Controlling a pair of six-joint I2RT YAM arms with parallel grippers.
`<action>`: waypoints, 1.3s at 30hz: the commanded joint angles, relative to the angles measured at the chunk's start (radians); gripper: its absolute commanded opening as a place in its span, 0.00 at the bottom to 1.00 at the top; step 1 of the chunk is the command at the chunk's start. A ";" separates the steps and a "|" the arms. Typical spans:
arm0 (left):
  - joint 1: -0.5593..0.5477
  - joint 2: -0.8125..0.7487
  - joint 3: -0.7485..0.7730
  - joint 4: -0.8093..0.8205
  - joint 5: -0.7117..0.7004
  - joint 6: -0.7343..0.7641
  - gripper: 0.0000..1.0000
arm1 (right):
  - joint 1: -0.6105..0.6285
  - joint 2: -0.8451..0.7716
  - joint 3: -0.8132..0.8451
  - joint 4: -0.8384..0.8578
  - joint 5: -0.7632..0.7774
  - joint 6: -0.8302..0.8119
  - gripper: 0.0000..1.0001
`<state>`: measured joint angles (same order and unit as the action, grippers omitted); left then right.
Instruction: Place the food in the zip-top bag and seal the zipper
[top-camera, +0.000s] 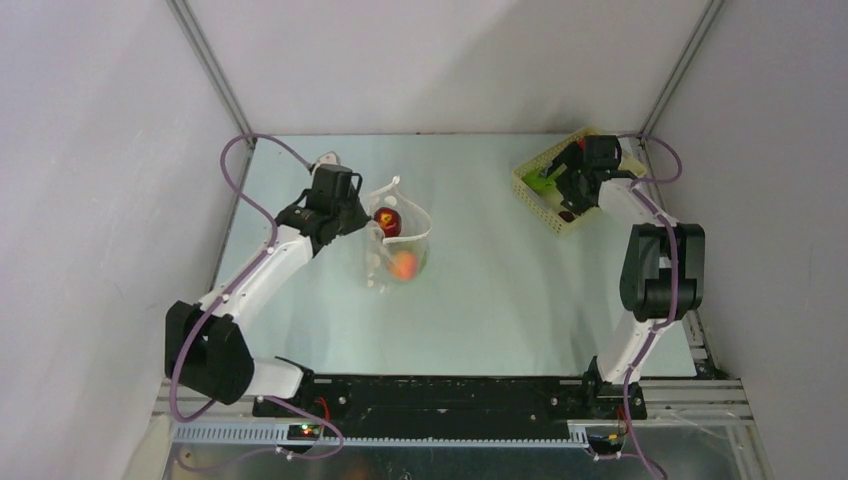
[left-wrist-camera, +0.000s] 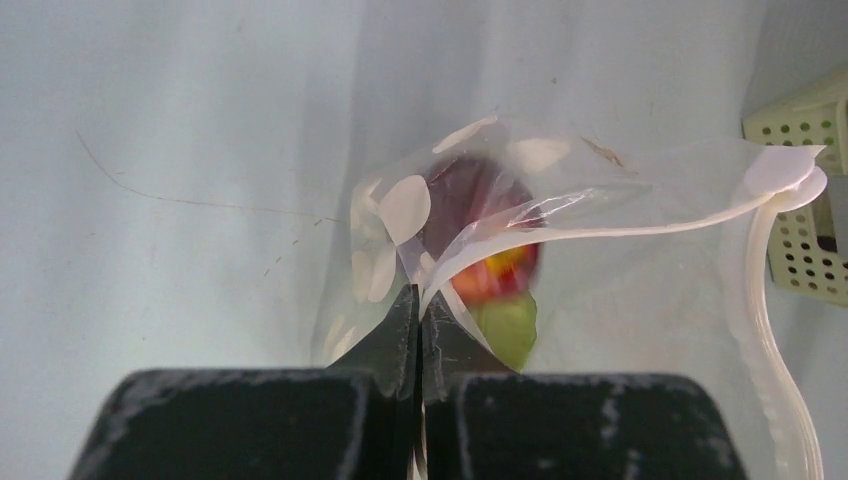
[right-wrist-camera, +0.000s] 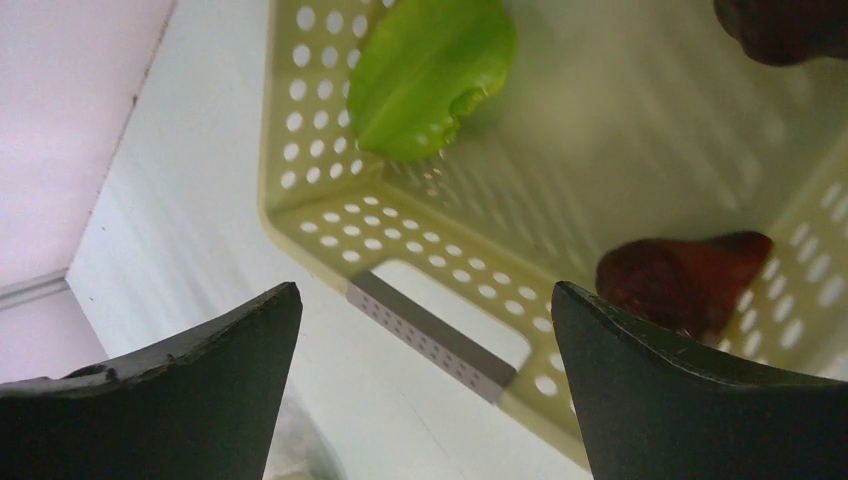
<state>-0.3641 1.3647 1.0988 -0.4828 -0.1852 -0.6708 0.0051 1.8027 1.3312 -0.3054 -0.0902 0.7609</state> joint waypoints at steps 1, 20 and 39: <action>0.002 -0.086 -0.034 0.056 0.057 0.045 0.00 | 0.004 0.044 0.089 0.075 0.050 0.084 0.99; 0.002 -0.244 -0.114 0.114 0.176 0.041 0.00 | -0.033 0.244 0.109 0.186 0.125 0.273 0.94; 0.002 -0.221 -0.107 0.135 0.201 0.035 0.00 | -0.021 0.288 0.131 0.289 0.055 0.297 0.87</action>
<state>-0.3641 1.1442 0.9794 -0.3756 0.0048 -0.6533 -0.0242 2.0705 1.4162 -0.0658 -0.0273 1.0462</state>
